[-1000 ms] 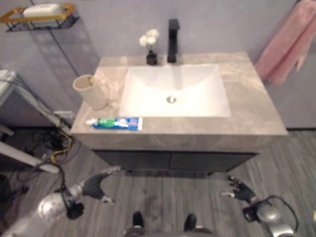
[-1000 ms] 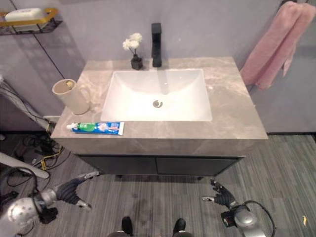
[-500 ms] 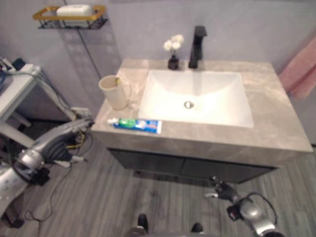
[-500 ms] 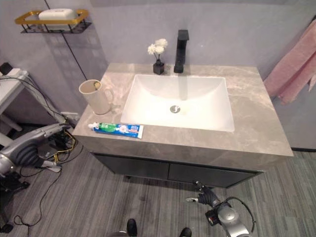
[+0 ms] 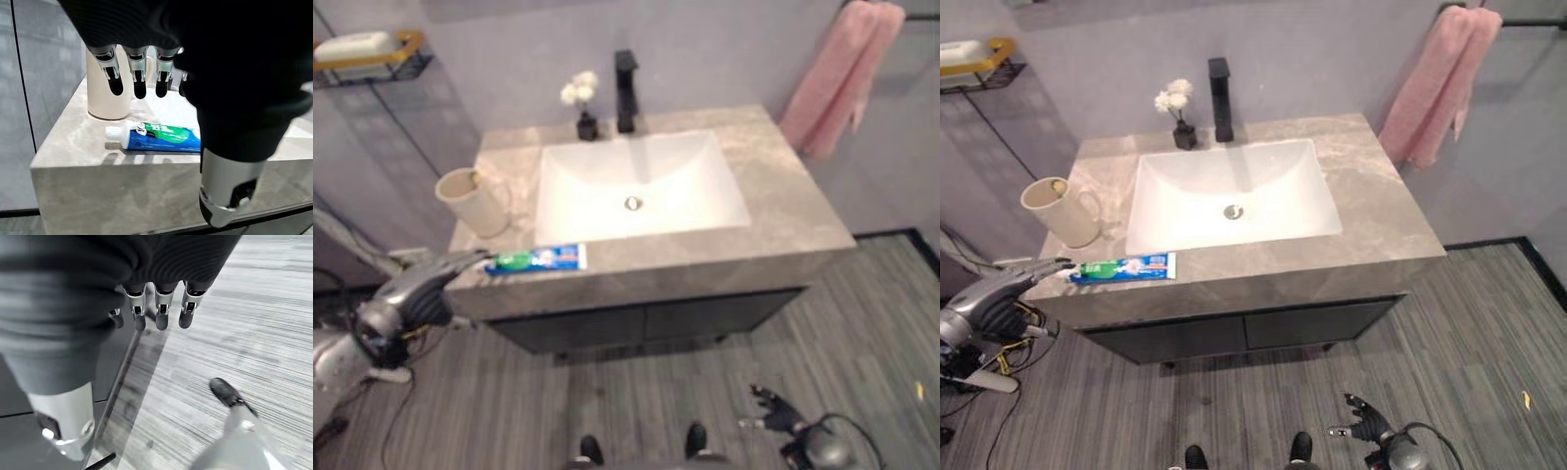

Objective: Put brush and paste in cup on sink, flatten towel.

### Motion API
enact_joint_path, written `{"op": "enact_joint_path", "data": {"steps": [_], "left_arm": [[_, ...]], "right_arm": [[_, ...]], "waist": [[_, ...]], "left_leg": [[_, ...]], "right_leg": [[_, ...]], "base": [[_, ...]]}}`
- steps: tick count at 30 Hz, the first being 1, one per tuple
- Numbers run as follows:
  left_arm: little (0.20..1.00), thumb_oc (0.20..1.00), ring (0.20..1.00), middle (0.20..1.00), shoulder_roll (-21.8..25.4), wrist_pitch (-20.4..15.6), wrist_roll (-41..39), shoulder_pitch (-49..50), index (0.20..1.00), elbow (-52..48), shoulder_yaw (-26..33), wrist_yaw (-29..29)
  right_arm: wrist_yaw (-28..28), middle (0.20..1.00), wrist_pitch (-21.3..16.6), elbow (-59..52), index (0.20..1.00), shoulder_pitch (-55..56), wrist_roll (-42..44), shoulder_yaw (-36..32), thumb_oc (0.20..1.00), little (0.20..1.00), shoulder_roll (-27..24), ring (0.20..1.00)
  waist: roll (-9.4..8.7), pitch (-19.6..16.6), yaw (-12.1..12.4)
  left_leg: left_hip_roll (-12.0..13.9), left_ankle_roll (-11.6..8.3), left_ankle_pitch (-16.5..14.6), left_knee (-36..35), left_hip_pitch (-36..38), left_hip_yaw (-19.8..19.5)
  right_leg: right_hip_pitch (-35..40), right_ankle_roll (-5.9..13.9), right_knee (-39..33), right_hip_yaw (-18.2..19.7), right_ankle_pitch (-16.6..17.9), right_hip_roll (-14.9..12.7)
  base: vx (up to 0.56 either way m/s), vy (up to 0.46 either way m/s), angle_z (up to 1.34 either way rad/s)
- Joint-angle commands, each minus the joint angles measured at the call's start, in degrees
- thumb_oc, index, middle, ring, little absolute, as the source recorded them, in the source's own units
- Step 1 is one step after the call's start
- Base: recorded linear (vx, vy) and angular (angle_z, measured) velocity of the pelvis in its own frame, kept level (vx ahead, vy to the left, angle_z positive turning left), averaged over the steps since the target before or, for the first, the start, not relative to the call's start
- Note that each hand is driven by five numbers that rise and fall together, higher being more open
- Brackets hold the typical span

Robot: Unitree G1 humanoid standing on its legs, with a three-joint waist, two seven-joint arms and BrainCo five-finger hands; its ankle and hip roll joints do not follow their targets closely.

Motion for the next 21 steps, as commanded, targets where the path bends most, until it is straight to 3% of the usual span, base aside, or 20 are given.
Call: {"op": "enact_joint_path", "data": {"steps": [1, 4, 16, 21], "left_arm": [[1.000, 1.000, 1.000, 1.000, 1.8, 0.4, 2.1, -3.3, 1.000, 2.2, 3.7, 3.5], [1.000, 1.000, 1.000, 1.000, 0.4, 1.2, 2.1, -4.4, 1.000, 3.8, 3.5, 3.7], [1.000, 1.000, 1.000, 1.000, -5.3, 3.6, 3.6, -9.8, 1.000, 8.0, -0.4, 4.9], [1.000, 1.000, 1.000, 1.000, -8.6, 4.3, 3.4, -11.0, 1.000, 8.6, -1.9, 5.2]], "right_arm": [[-0.8, 1.000, -0.8, 0.9, 1.000, -3.7, -2.5, 0.2, 1.000, 1.000, 0.4, 1.000], [-0.2, 1.000, -0.1, 2.8, 1.000, -3.4, 0.5, -0.1, 1.000, 1.000, 3.1, 1.000], [0.9, 1.000, 0.7, 1.7, 1.000, -2.9, 1.2, 1.0, 1.000, 1.000, 4.3, 1.000], [1.0, 1.000, 0.9, 3.4, 1.000, -2.6, 8.3, -2.0, 1.000, 1.000, 6.5, 1.000]], "waist": [[-2.70, 0.8, 0.1], [-3.28, 0.8, -0.2], [-5.18, 1.1, -0.9], [-5.51, 1.1, -1.3]], "left_leg": [[-1.6, 2.98, -6.7, 0.8, 2.0, -2.6], [-1.9, 3.28, -6.9, 0.8, 1.9, -1.9], [-1.9, 3.26, -6.7, 0.8, 0.5, -1.5], [-1.6, 3.06, -6.5, 0.8, 0.3, -1.2]], "right_leg": [[0.1, 7.24, -0.1, 1.9, 5.1, -5.8], [-0.7, 7.53, -0.1, 2.5, 6.0, -6.2], [-2.2, 7.55, -0.1, 2.1, 6.7, -6.4], [-2.6, 7.35, -0.1, 2.1, 6.6, -6.1]], "base": [[0.00, 0.064, -0.36], [0.02, 0.067, -0.31], [0.01, 0.011, -0.04], [0.01, -0.001, 0.00]]}}
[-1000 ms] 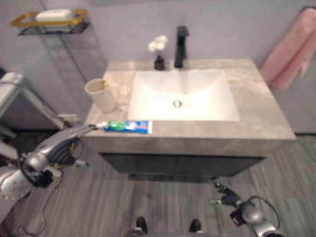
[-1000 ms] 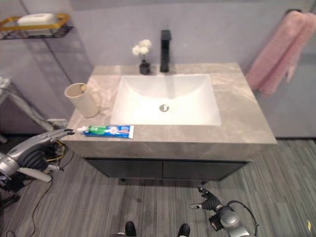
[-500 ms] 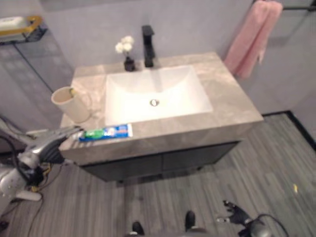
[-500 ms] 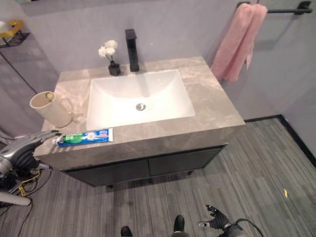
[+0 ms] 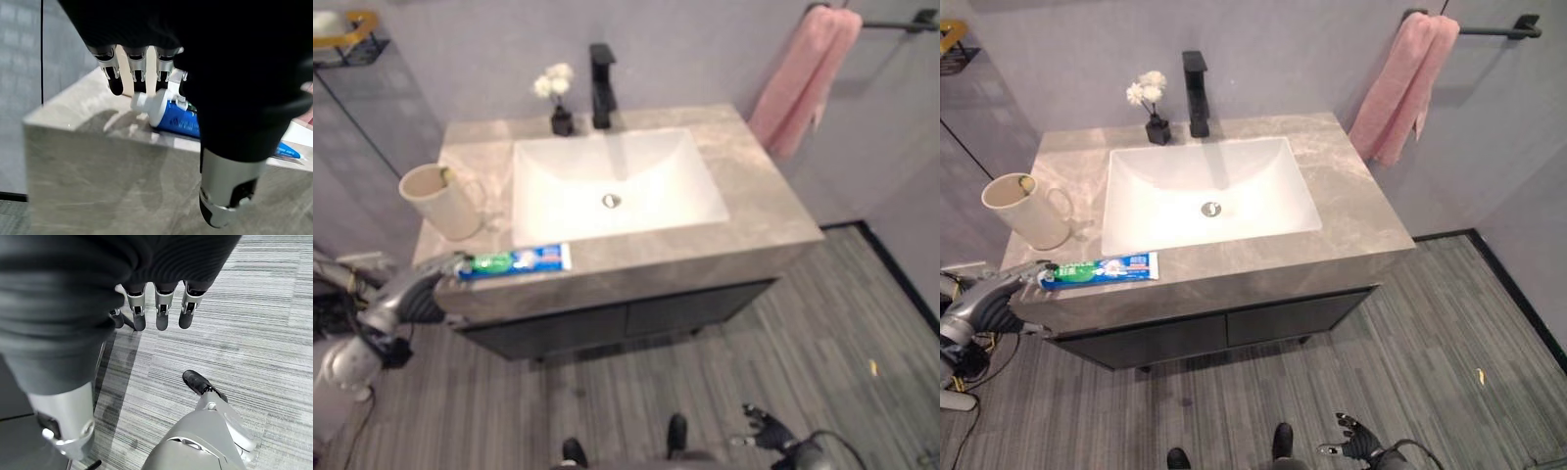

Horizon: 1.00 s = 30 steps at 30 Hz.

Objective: Put brush and paste in cup on sink, flatten towel.

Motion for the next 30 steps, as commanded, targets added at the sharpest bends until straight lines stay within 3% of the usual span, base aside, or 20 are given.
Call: {"op": "enact_joint_path", "data": {"steps": [1, 7, 18, 30], "left_arm": [[1.000, 1.000, 1.000, 1.000, 0.5, 0.3, 0.6, -4.9, 1.000, 0.6, 1.3, 2.0], [1.000, 1.000, 1.000, 1.000, 0.2, 0.4, 1.1, -7.1, 1.000, 1.7, 0.3, 2.5], [1.000, 1.000, 1.000, 1.000, 7.9, 0.6, -2.4, -9.4, 1.000, -0.4, 1.0, -1.1], [1.000, 1.000, 1.000, 1.000, 10.1, 1.0, -3.2, -8.2, 1.000, -0.7, 1.0, -3.2]], "right_arm": [[0.3, 1.000, -0.5, -1.0, 1.000, -2.7, 4.8, 0.1, 1.000, 1.000, 0.8, 1.000], [0.8, 1.000, -0.5, -2.1, 1.000, -2.6, 5.0, 0.9, 1.000, 1.000, 0.7, 1.000], [1.3, 1.000, 0.0, -1.7, 1.000, -2.1, 3.5, 1.3, 1.000, 1.000, -0.2, 1.000], [1.7, 1.000, 0.0, -2.9, 1.000, -1.7, 2.1, 1.2, 1.000, 1.000, -1.3, 1.000]], "waist": [[-0.70, 2.1, -0.6], [-1.02, 1.8, -1.0], [-0.08, 1.8, -1.5], [1.05, 2.2, -1.7]], "left_leg": [[-0.7, 2.55, -5.8, 0.7, 1.5, -4.6], [-0.3, 2.23, -5.7, 0.7, 1.7, -4.0], [0.2, 1.60, -5.6, 0.7, 1.9, -3.7], [0.2, 1.38, -5.2, 0.7, 1.1, -4.2]], "right_leg": [[0.9, 7.02, 0.1, -0.8, 5.3, -5.2], [0.7, 6.71, 0.1, -0.6, 5.1, -4.7], [0.6, 6.80, 0.1, -0.3, 4.7, -4.3], [0.2, 6.64, 0.1, -0.5, 4.1, -4.4]], "base": [[0.04, -0.008, -0.03], [0.04, -0.014, -0.04], [0.02, -0.009, -0.06], [0.00, 0.000, 0.00]]}}
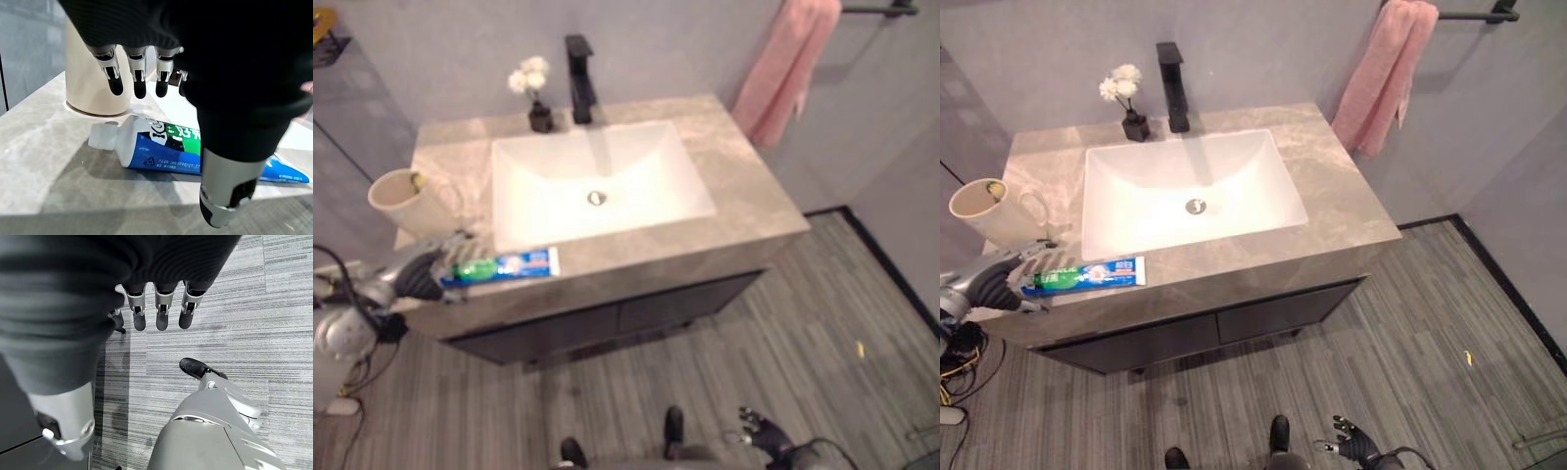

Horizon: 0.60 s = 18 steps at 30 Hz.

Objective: Put brush and paste in cup on sink, flatten towel.

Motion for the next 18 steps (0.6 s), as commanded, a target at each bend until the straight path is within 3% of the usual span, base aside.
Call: {"op": "enact_joint_path", "data": {"steps": [1, 15, 16, 17, 18], "left_arm": [[1.000, 1.000, 1.000, 1.000, 1.9, -0.5, -0.1, -3.1, 1.000, -0.9, 2.5, 1.3], [1.000, 1.000, 1.000, 1.000, -1.1, -0.3, 3.3, -4.9, 1.000, 1.4, 0.0, 2.8], [0.953, 0.953, 0.953, 0.953, -1.3, -0.2, 3.5, -5.5, 0.953, 1.8, -0.4, 3.2], [0.649, 0.649, 0.649, 0.649, -1.4, -0.1, 3.6, -5.6, 0.649, 1.8, -0.5, 3.3], [0.576, 0.576, 0.576, 0.576, -1.4, -0.1, 3.6, -5.7, 0.576, 1.9, -0.6, 3.3]], "right_arm": [[0.1, 1.000, -0.8, -2.9, 1.000, -1.4, -1.7, 0.0, 1.000, 1.000, -1.8, 1.000], [0.3, 1.000, -0.8, -4.3, 1.000, 0.0, -2.0, -0.9, 1.000, 1.000, -2.9, 1.000], [0.3, 1.000, -0.9, -4.3, 1.000, 0.0, -2.0, -0.8, 1.000, 1.000, -3.0, 1.000], [0.3, 1.000, -0.8, -4.4, 1.000, 0.0, -2.0, -0.9, 1.000, 1.000, -3.0, 1.000], [0.3, 1.000, -0.8, -4.4, 1.000, 0.0, -2.0, -0.9, 1.000, 1.000, -3.0, 1.000]], "waist": [[0.13, 1.3, -0.3], [-0.07, 2.1, -0.9], [-0.12, 2.2, -0.9], [-0.17, 2.2, -0.9], [-0.16, 2.2, -0.9]], "left_leg": [[0.0, 1.71, -4.8, 0.9, 1.0, -5.9], [0.4, 1.56, -3.9, 0.9, -1.7, -6.3], [0.4, 1.49, -3.8, 0.9, -2.1, -6.2], [0.5, 1.46, -3.7, 0.9, -2.3, -6.2], [0.5, 1.45, -3.7, 0.9, -2.3, -6.2]], "right_leg": [[1.3, 6.49, 0.3, -2.0, 4.0, -4.5], [-1.1, 6.26, 0.3, -2.0, 4.0, -4.3], [-1.6, 6.24, 0.3, -2.0, 4.1, -4.2], [-1.8, 6.22, 0.3, -1.9, 4.1, -4.1], [-1.8, 6.21, 0.3, -1.9, 4.1, -4.1]], "base": [[0.00, 0.000, 0.00], [0.00, 0.000, 0.00], [0.00, 0.000, 0.00], [0.00, 0.000, 0.00], [0.00, 0.000, 0.00]]}}
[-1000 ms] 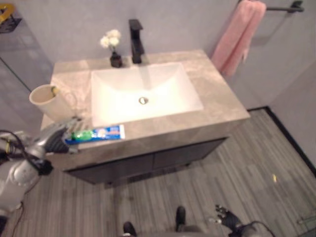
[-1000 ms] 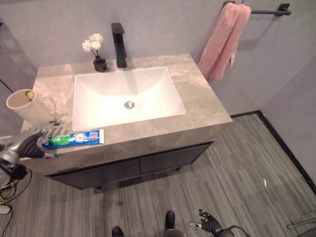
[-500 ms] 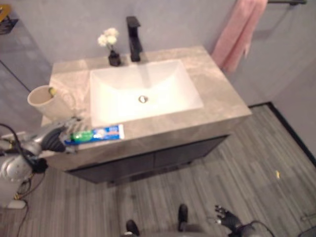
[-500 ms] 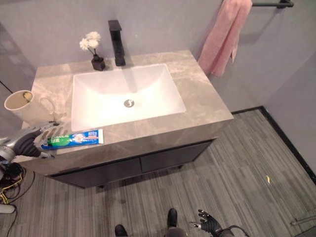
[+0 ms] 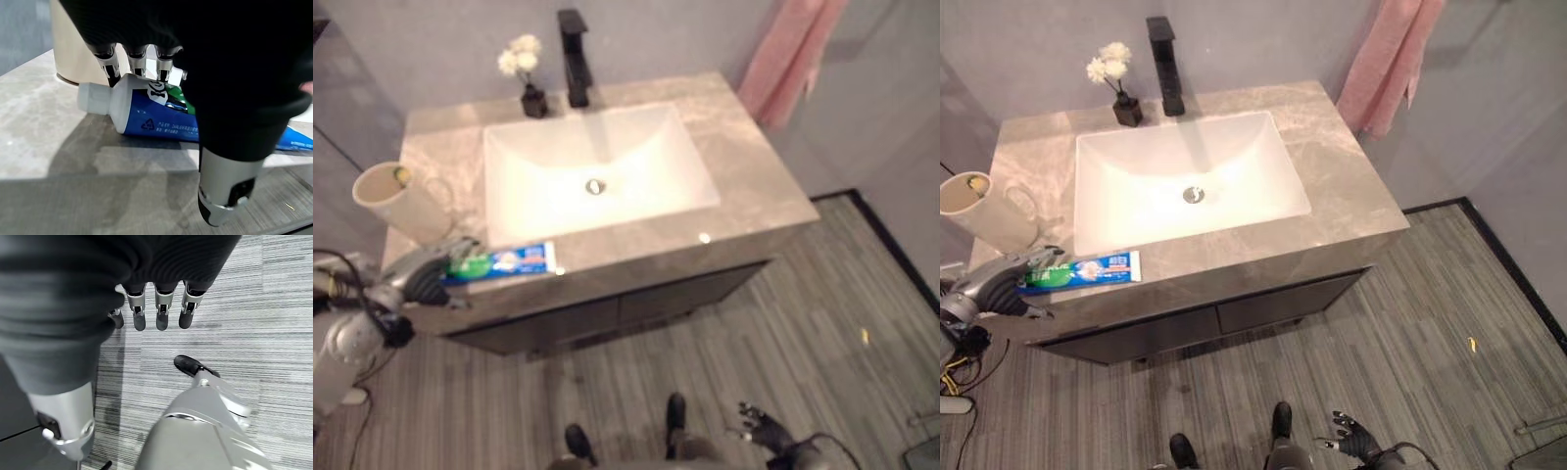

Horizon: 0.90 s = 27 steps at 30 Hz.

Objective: Put brush and paste in cup on sink, flatten towel.

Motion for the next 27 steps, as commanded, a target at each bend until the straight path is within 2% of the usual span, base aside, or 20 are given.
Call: {"op": "enact_joint_path", "data": {"steps": [1, 17, 27], "left_arm": [[0.200, 0.200, 0.200, 0.200, -0.9, 0.0, 1.7, -5.5, 0.200, 2.2, 1.2, 2.0], [0.200, 0.200, 0.200, 0.200, -2.2, -0.2, 2.2, -5.3, 0.200, 3.3, 0.1, 2.1], [0.200, 0.200, 0.200, 0.200, -8.4, -1.1, 4.6, -5.4, 0.200, 1.9, 0.4, 6.8]], "right_arm": [[0.3, 1.000, -0.9, -2.4, 1.000, -0.4, -0.2, -0.7, 1.000, 1.000, -2.3, 1.000], [0.3, 1.000, -1.1, -3.3, 1.000, -0.2, -1.0, -0.2, 1.000, 1.000, -3.1, 1.000], [-1.6, 1.000, -1.7, -1.6, 1.000, -0.5, 2.0, -2.2, 1.000, 1.000, -1.7, 1.000]], "waist": [[-0.66, 1.0, -0.6], [-0.86, 1.1, -0.6], [-1.04, 0.6, -0.2]], "left_leg": [[0.7, 1.32, -3.6, 0.8, -0.1, -6.1], [1.0, 1.05, -3.6, 0.8, -0.1, -6.0], [1.3, 0.95, -4.1, 0.8, 1.3, -6.4]], "right_leg": [[0.4, 6.29, 0.3, -1.8, 3.8, -4.2], [0.3, 6.05, 0.3, -1.9, 3.4, -4.0], [2.3, 5.83, 0.3, -2.5, 2.4, -3.9]], "base": [[0.00, 0.000, 0.00], [0.00, -0.003, -0.02], [0.00, 0.000, 0.00]]}}
